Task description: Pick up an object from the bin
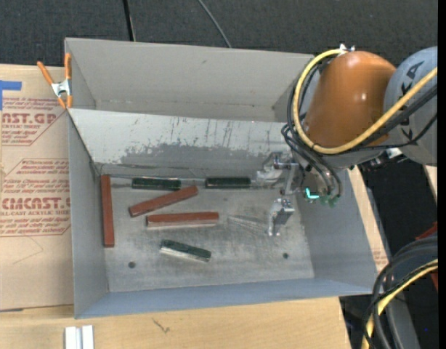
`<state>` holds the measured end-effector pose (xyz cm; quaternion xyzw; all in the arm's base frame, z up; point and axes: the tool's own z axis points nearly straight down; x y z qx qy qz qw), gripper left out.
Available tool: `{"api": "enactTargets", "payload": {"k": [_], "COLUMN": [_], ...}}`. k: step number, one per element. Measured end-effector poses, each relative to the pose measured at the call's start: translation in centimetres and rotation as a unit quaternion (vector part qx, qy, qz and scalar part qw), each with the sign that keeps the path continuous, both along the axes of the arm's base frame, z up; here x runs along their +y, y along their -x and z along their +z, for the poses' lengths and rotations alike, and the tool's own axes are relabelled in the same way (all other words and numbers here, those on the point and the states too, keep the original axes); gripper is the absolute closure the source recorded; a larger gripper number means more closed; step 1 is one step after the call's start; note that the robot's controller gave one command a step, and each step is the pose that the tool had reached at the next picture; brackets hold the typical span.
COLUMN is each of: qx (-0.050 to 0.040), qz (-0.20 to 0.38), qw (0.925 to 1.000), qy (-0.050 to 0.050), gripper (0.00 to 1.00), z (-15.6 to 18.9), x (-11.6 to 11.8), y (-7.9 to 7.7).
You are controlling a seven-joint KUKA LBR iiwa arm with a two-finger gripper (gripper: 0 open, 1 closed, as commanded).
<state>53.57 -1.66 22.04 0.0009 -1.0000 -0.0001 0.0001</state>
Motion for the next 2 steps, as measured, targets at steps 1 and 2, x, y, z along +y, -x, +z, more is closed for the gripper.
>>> {"api": "enactTargets", "payload": {"k": [1, 2], "qx": [0.0034, -0.0079], "qz": [0.044, 0.08], "qw": [0.999, 0.9968], "qy": [0.0, 0.001], "gripper": [0.0, 0.0], "z": [2.8, 1.8], "x": [-0.3, 2.3], "y": [0.0, 0.1]}}
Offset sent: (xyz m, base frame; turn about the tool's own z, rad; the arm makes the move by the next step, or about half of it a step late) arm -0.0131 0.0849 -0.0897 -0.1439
